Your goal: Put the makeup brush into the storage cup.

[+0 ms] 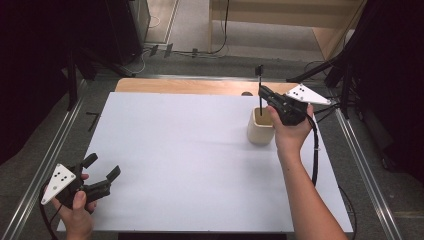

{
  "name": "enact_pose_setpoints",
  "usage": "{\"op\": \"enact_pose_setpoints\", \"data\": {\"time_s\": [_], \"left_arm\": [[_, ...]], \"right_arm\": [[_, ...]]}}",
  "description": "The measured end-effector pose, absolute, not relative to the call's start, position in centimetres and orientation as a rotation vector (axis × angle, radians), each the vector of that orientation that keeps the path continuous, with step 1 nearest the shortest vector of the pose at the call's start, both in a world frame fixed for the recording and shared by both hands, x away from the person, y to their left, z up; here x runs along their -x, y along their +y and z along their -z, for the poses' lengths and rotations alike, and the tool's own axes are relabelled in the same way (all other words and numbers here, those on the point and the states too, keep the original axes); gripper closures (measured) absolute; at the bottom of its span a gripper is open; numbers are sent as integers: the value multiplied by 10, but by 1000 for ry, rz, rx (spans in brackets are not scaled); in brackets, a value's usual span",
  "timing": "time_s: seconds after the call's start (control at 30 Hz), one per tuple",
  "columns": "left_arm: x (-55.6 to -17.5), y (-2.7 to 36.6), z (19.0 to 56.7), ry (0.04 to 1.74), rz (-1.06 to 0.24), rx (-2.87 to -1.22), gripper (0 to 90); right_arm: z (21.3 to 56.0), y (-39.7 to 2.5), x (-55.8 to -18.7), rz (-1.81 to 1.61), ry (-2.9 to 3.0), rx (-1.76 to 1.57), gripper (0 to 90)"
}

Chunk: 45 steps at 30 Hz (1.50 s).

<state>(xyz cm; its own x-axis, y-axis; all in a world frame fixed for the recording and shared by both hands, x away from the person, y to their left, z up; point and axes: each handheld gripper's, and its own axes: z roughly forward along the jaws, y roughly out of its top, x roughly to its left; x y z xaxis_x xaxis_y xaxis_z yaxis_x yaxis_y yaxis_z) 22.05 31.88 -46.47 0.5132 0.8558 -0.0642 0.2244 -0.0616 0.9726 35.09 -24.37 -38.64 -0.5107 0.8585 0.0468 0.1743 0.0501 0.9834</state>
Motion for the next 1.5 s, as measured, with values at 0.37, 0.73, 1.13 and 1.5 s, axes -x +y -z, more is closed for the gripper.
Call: {"op": "enact_pose_setpoints", "data": {"time_s": [0.37, 0.73, 1.13, 1.5], "left_arm": [[-221, 318, 465, 953, -674, -1588, 113], [-221, 318, 465, 951, -673, -1588, 113], [-221, 317, 466, 951, -673, -1592, 113], [-221, 317, 466, 952, -672, -1591, 114]], "right_arm": [[402, -258, -348, -1490, 1741, -1091, 874], [420, -267, -346, -1477, 1746, -1144, 874], [439, -271, -343, -1445, 1766, -1185, 874], [455, -275, -338, -1413, 1782, -1226, 874]]}}
